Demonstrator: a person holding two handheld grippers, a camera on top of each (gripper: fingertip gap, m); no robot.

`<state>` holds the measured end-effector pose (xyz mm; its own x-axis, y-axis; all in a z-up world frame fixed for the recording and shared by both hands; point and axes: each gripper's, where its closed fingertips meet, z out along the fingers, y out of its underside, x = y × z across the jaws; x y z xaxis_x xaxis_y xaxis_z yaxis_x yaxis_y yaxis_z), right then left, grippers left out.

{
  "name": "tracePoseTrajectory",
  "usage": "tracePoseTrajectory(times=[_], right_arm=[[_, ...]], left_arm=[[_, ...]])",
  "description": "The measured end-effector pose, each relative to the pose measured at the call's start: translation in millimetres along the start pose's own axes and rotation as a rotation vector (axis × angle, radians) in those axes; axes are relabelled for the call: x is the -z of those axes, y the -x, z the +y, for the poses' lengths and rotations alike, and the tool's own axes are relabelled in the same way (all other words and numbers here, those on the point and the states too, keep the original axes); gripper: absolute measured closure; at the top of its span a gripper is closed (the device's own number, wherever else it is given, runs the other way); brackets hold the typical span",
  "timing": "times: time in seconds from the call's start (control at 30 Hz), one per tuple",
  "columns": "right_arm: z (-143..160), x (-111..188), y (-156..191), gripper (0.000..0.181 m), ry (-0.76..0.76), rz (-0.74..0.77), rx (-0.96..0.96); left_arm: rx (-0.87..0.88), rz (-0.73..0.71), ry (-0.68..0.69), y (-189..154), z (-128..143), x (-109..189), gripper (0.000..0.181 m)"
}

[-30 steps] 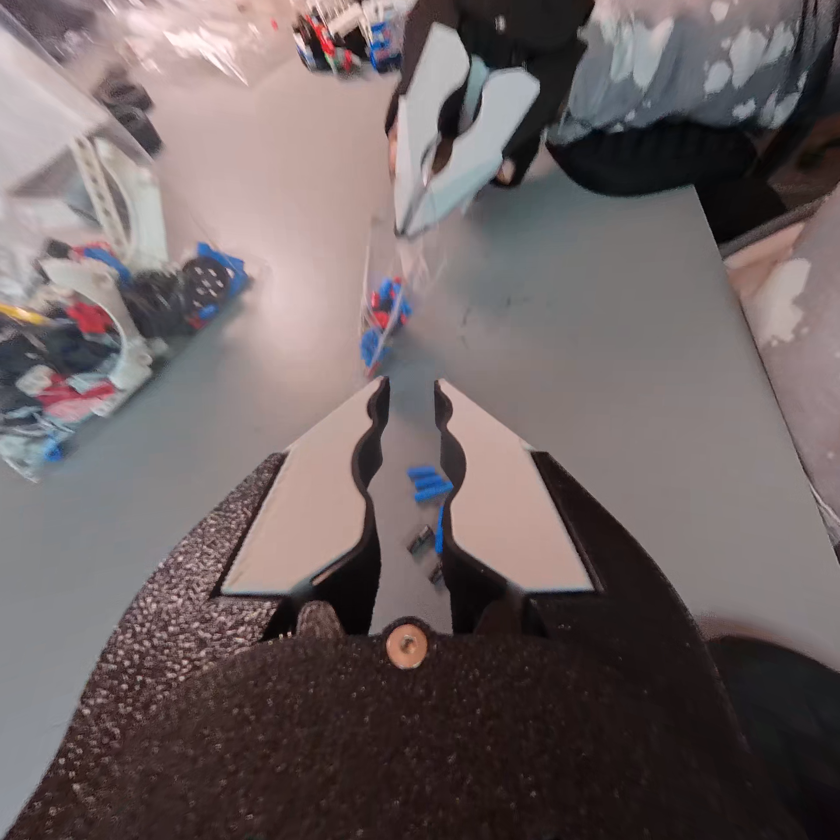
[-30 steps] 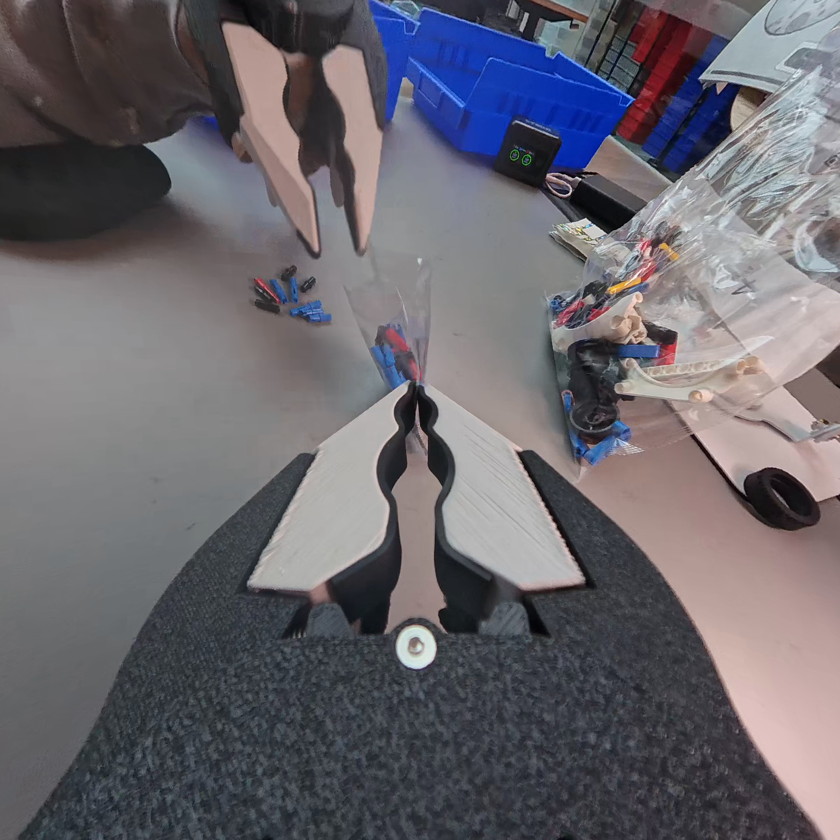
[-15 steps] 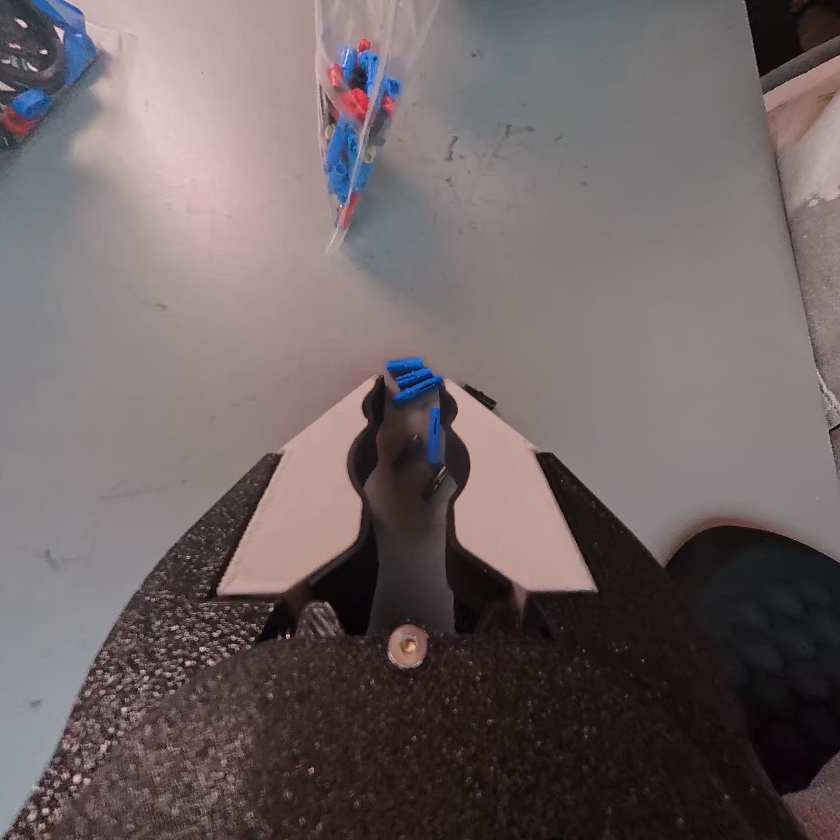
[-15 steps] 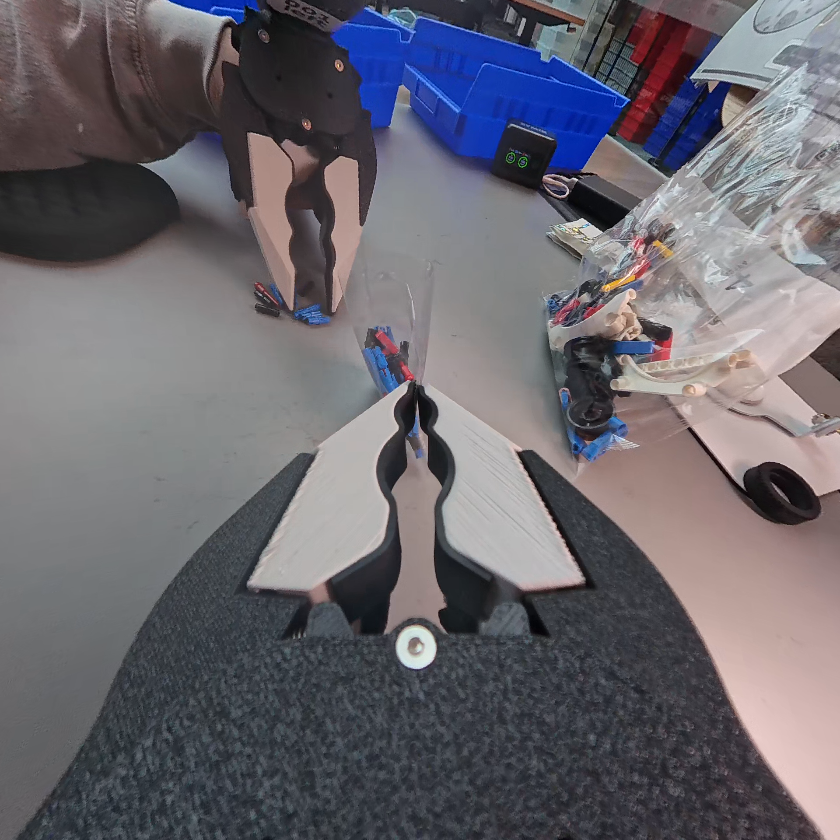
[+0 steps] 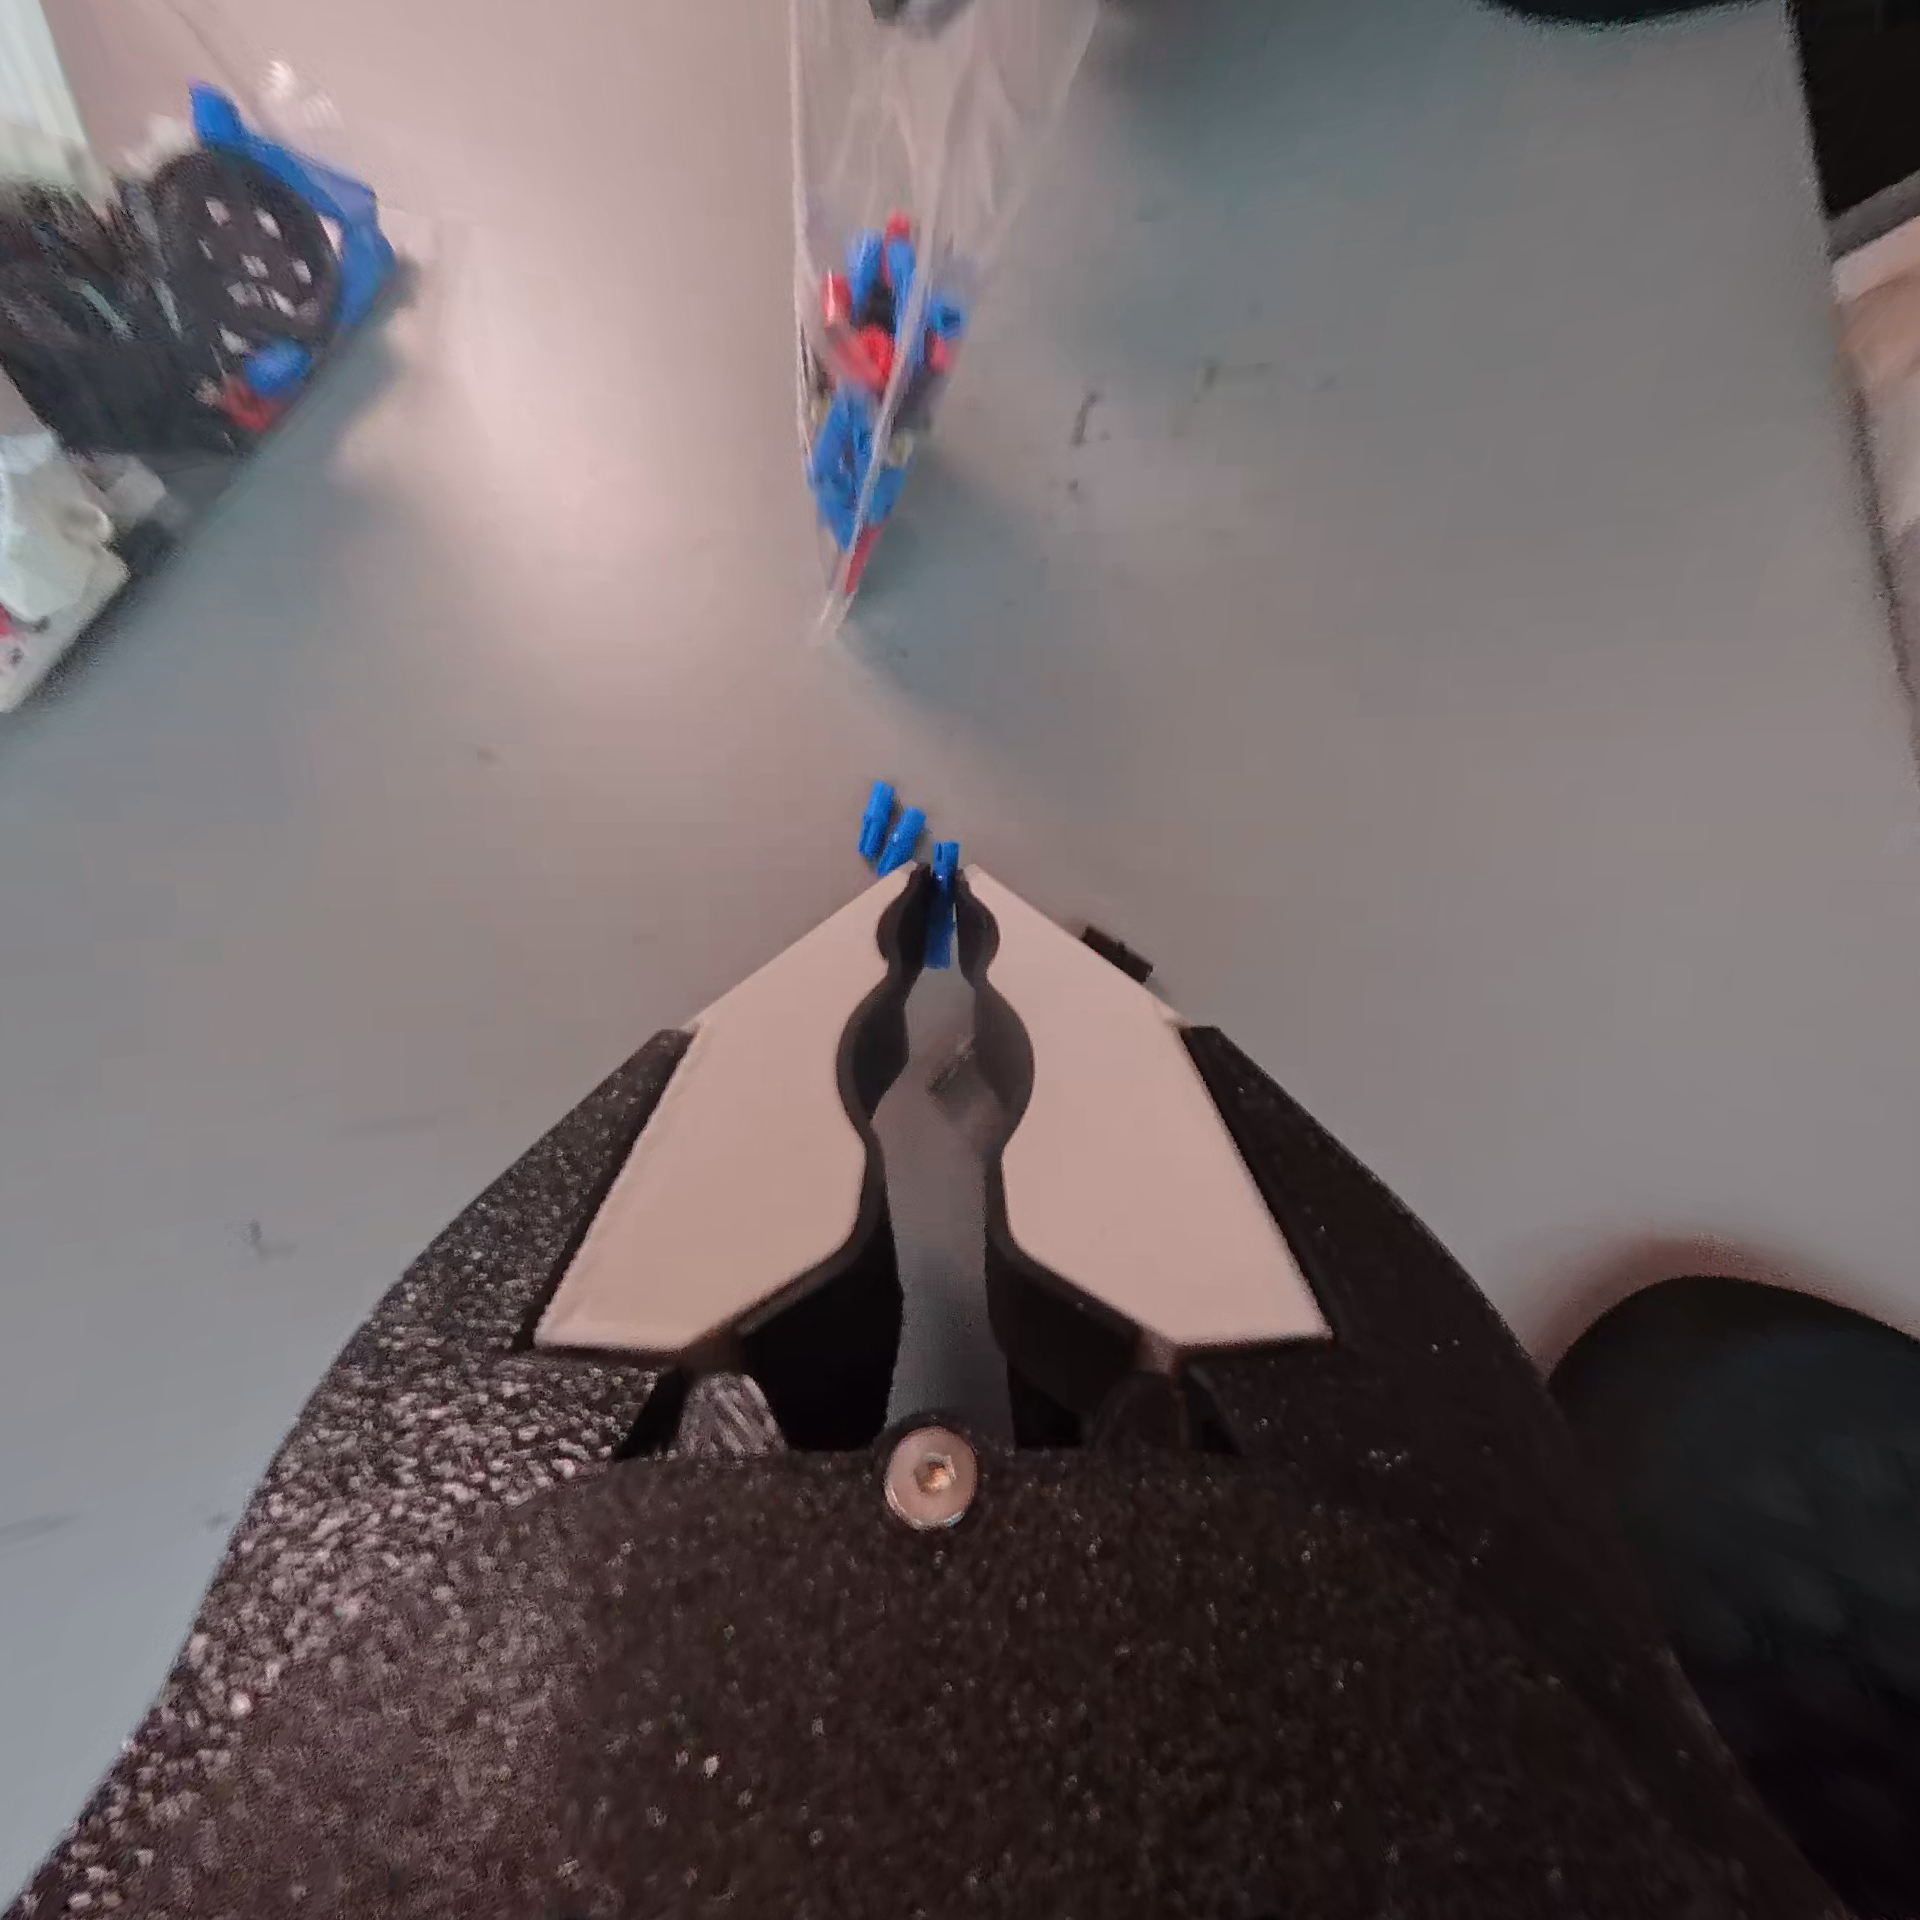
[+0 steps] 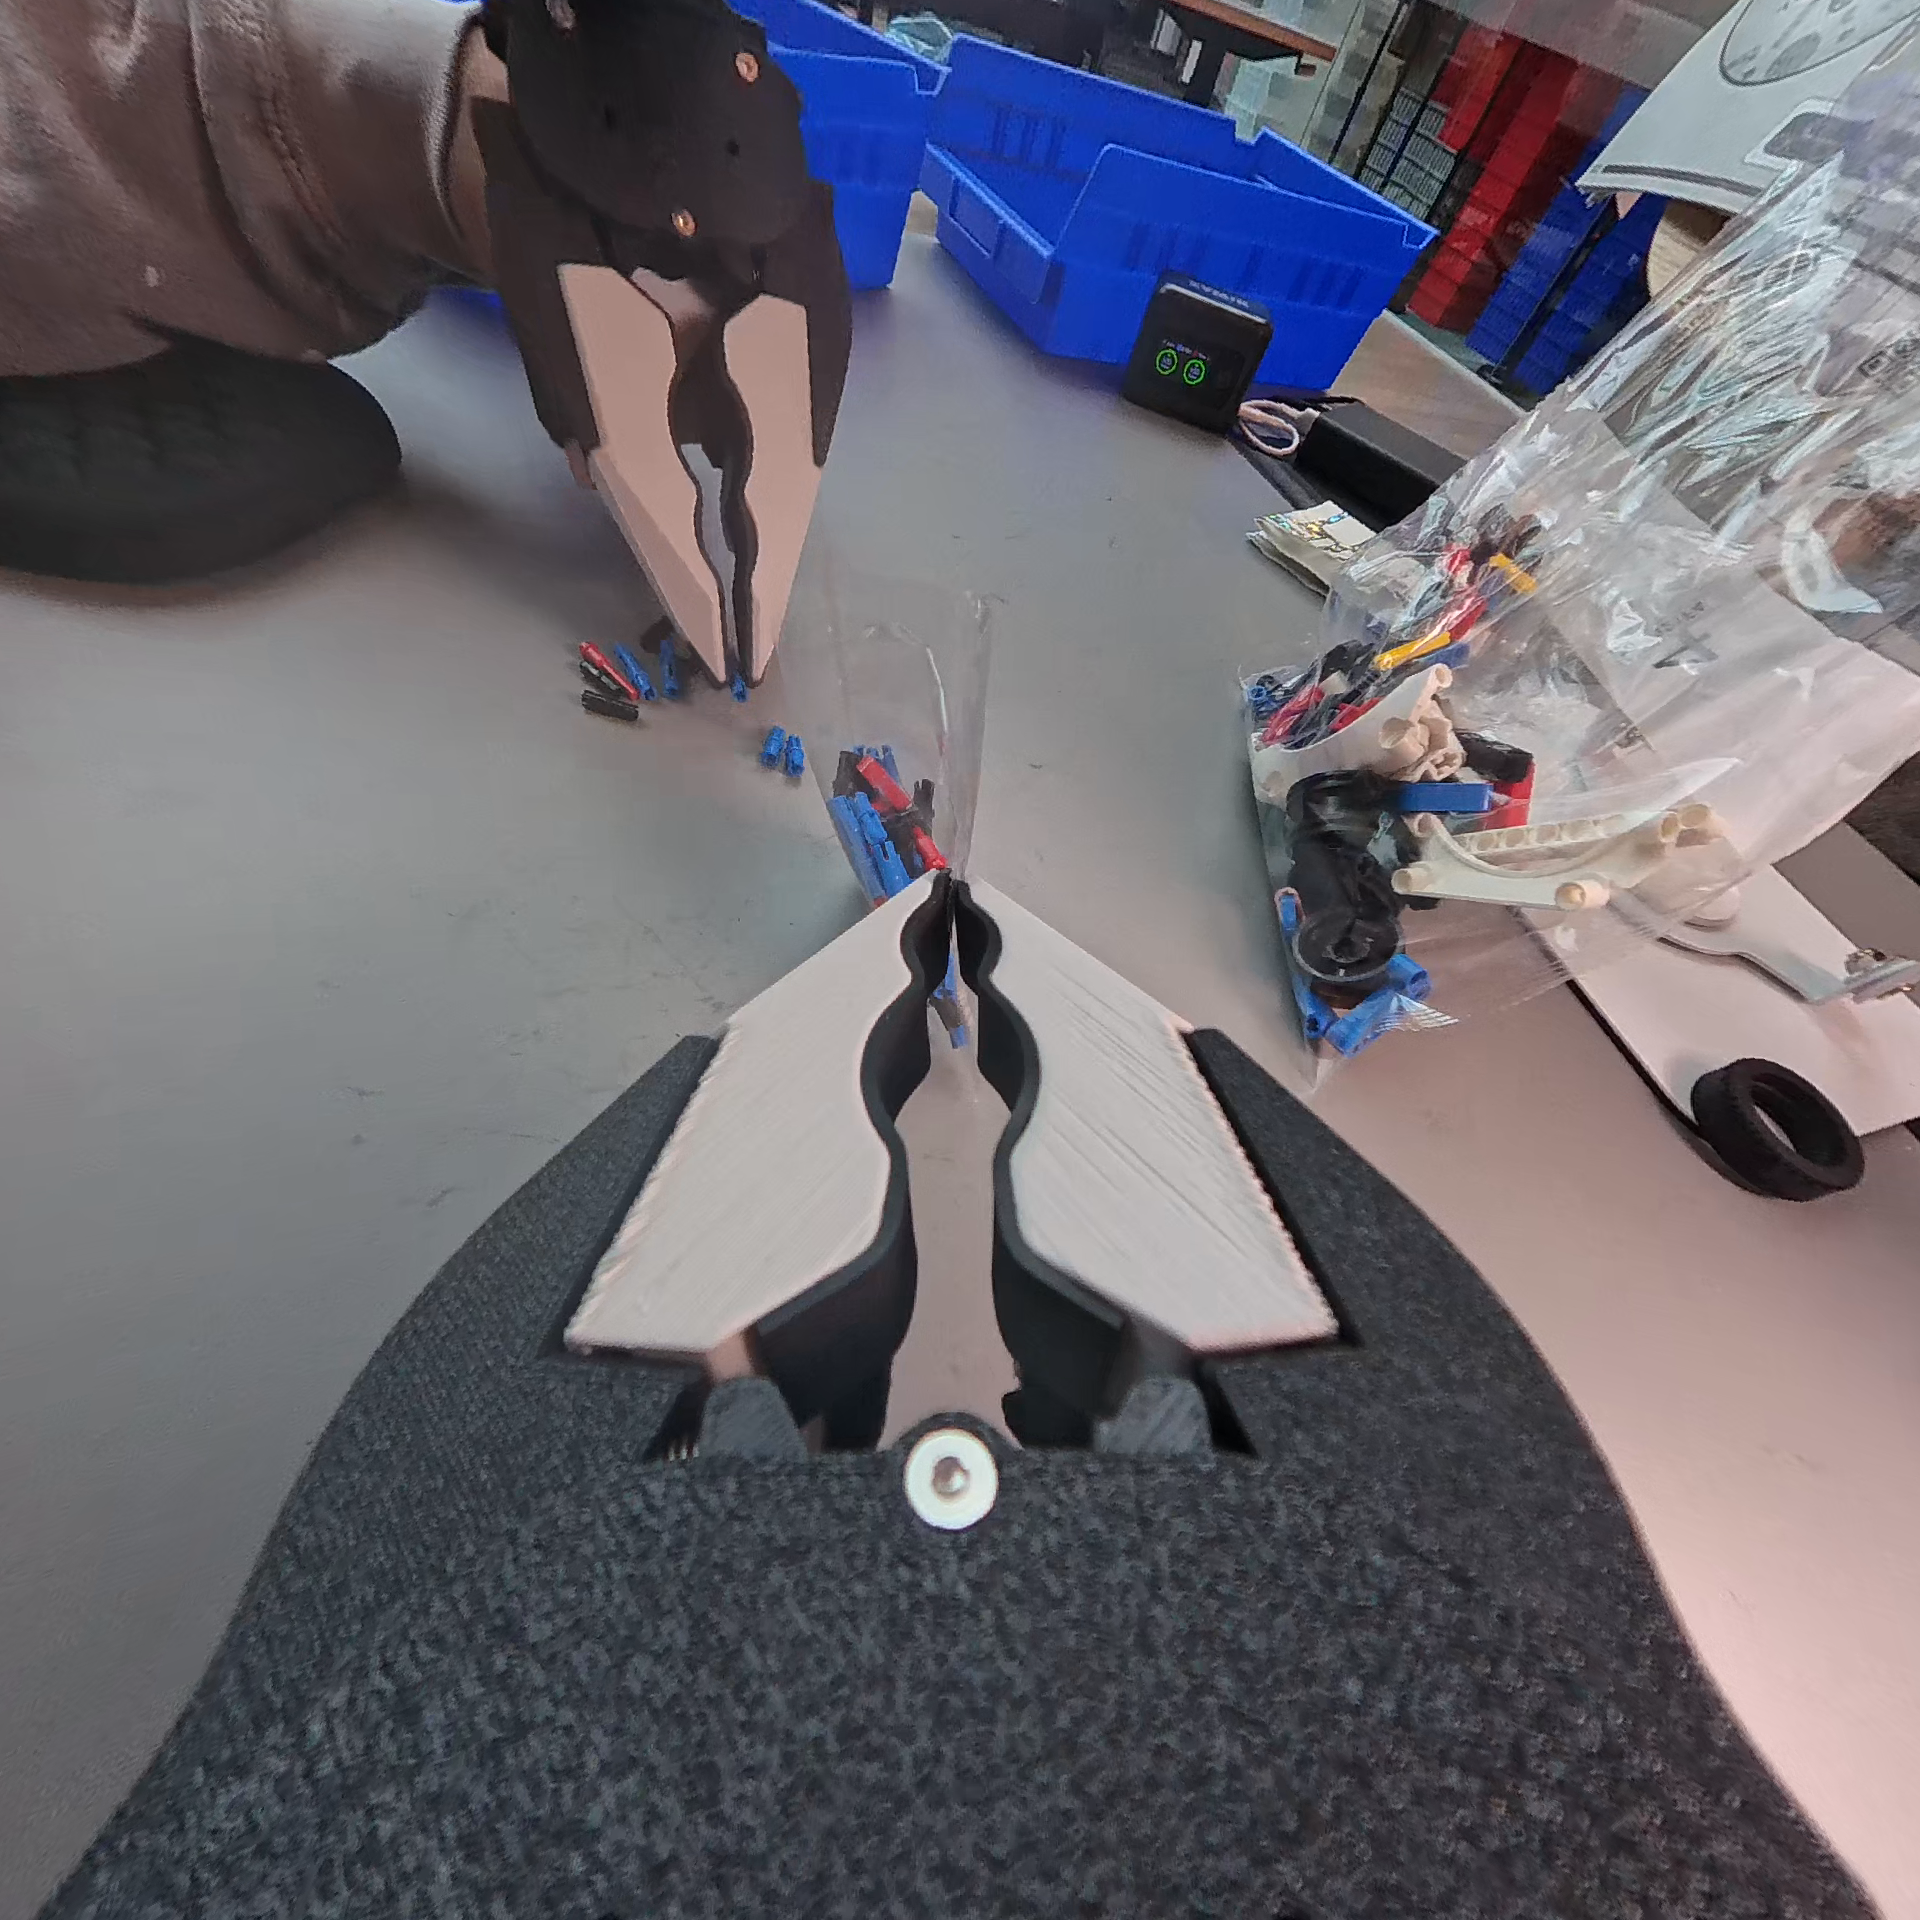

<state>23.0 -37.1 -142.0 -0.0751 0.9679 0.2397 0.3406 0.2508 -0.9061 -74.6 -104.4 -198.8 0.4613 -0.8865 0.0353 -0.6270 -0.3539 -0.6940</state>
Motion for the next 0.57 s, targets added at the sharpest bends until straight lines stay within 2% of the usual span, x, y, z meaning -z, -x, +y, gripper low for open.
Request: tracePoseTrajectory(times=[0.03, 0.17, 0.27, 0.37, 0.47, 0.57], right_arm=[[-0.4, -0.2, 0.1, 0.181, -0.001, 0.0, 0.0], [-2.7, -3.1, 1.9, 0.181, -0.004, -0.003, -0.003], [-3.4, -7.0, 6.3, 0.181, 0.001, -0.01, 0.005], [-3.6, -7.9, 8.3, 0.181, 0.005, -0.011, 0.009], [-2.9, -6.0, 5.8, 0.181, 0.003, -0.005, 0.0], [-1.8, -4.7, 1.9, 0.181, 0.005, 0.002, -0.009]], left_arm=[[-0.01, -0.002, -0.057, -1.7, -13.4, 4.4, 0.177], [-0.105, -0.051, -0.371, -17.4, -94.2, 31.3, 0.177], [-0.147, -0.12, -0.431, -21.1, -127.0, 28.9, 0.176], [-0.139, -0.17, -0.392, -11.8, -127.6, 13.2, 0.166], [-0.08, -0.188, -0.435, 0.4, -123.3, 19.2, 0.157], [-0.024, -0.164, -0.417, 12.8, -100.2, 26.9, 0.156]])
